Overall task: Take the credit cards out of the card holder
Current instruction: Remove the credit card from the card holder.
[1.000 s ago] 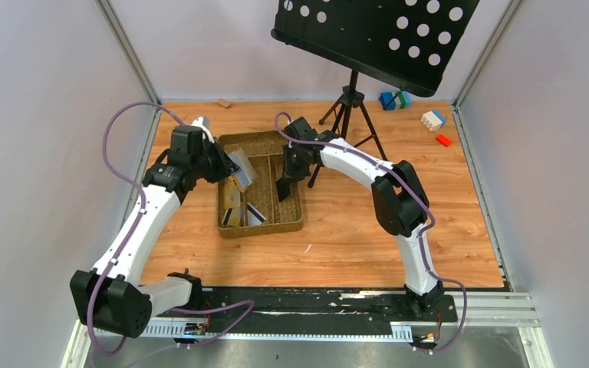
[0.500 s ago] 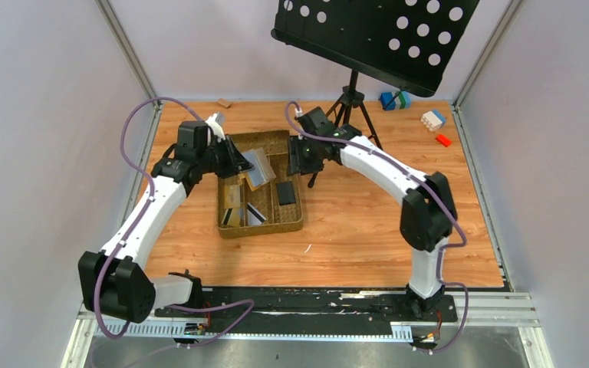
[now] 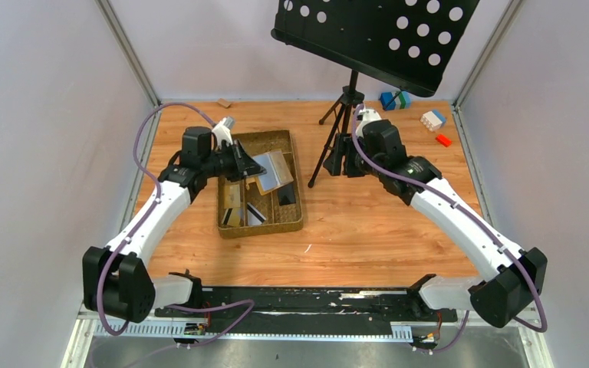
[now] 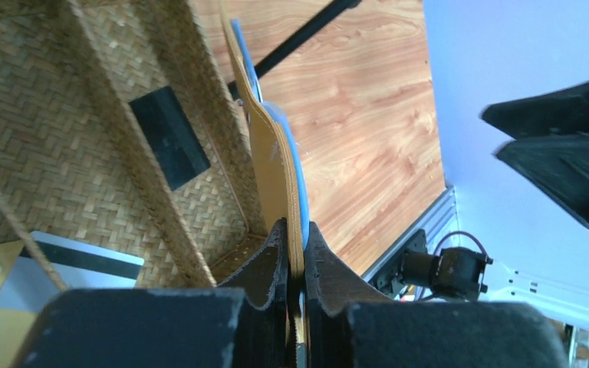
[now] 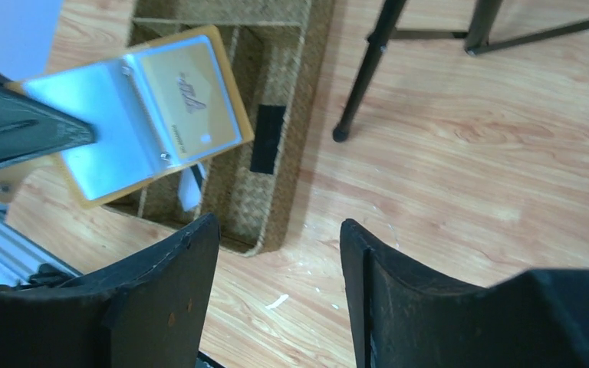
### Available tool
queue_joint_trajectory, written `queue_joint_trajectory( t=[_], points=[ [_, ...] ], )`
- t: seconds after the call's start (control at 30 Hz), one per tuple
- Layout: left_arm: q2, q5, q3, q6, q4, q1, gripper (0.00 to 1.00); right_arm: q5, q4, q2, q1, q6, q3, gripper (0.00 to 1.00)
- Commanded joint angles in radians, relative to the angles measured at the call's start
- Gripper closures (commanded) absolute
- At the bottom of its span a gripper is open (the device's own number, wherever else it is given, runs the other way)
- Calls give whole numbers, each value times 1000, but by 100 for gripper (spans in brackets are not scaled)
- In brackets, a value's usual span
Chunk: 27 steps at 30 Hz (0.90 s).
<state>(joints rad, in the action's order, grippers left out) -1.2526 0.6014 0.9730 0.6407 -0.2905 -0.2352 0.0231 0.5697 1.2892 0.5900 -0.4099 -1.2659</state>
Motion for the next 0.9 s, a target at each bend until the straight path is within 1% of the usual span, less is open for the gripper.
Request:
queue_joint_trajectory(
  t=[0.0,0.03,0.07,0.1,0.17,0.27,0.3,0.33,0.4,0.53,0.67,0.87],
  points=[
    [18,50,13,5,88,-47,100,-53,-51,-18,-13,-9,84,43],
    [16,50,18,2,87,-60,100,-20,-41,-22,-22,2,90,42],
    [15,45,25,-1,82,-73,100,50,-17,-22,-39,19,85,35],
    [15,37,30,-3,77,-86,100,111,1,-23,-62,23,81,33],
    [17,23,38,-8,73,-120,100,184,-13,-48,-113,-3,113,32],
    [15,0,55,-9,68,-179,100,359,-133,-119,-220,-75,234,9],
    [14,-11,64,-7,59,-199,100,403,-163,-137,-248,-101,259,6],
    [11,-21,73,-3,49,-220,100,425,-171,-150,-265,-112,269,4],
    [7,-43,87,4,30,-262,100,427,-140,-167,-271,-81,261,4],
    [0,-88,109,27,8,-323,100,447,-110,-204,-266,-36,247,5],
    [6,-123,135,30,-25,-352,100,432,-106,-247,-228,-16,259,5],
    [33,-162,199,-3,-110,-358,100,468,-157,-294,-210,-59,325,7]
  ],
)
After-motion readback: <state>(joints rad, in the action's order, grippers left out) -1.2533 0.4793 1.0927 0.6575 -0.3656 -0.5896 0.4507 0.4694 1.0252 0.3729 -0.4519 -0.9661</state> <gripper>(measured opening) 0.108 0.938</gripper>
